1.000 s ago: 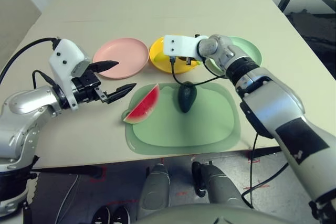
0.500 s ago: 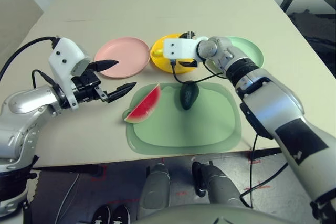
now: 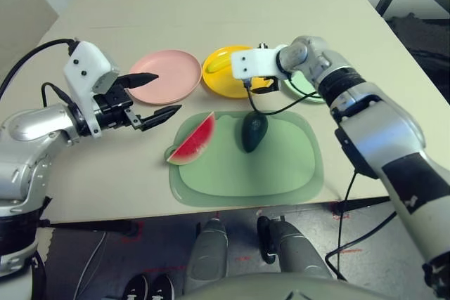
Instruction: Place the fruits into color-matched plates.
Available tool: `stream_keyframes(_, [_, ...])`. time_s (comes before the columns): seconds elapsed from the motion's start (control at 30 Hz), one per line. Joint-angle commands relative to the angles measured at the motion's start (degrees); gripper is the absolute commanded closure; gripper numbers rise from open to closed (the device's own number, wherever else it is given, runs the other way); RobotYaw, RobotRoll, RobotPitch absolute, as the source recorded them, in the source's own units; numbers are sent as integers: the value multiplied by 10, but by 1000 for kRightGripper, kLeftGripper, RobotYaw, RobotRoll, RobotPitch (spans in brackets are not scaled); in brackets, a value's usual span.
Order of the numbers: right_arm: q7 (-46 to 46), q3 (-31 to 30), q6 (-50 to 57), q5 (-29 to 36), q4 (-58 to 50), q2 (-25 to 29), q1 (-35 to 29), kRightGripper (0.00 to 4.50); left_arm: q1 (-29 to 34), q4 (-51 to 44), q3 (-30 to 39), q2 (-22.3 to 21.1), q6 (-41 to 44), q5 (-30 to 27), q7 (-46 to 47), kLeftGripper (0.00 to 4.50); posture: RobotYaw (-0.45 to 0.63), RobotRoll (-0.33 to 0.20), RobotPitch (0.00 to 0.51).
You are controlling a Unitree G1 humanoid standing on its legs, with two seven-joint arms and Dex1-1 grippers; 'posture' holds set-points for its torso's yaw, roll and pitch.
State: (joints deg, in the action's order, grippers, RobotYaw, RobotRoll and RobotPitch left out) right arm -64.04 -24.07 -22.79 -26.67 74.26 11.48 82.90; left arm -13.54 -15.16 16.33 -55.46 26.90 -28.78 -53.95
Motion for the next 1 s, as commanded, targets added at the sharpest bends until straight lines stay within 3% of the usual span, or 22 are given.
stream_keyframes(0.03, [-70,16,-6,34,-41,10,14,30,-9,15,-17,-11,-15,8,-29,0,96,0,173])
stream_keyframes(0.2, [-191,0,-36,60,-131,45,-19,30,-25,27,-22,-22,-28,-8,-89,0,89,0,170])
stream_keyframes(0.37, [-282,-22,0,118,-278,83,-86,30,-33,27,-23,-32,-28,-29,-144,0,83,0,170])
stream_keyframes(0.67, [-282,-60,41,163,-447,98,-170,30,-33,20,-33,-50,-9,-39,-184,0,76,0,169])
stream_keyframes(1.0, [-212,-82,3,115,-406,68,-166,30,-13,-9,-24,-50,1,-50,-187,0,93,0,169])
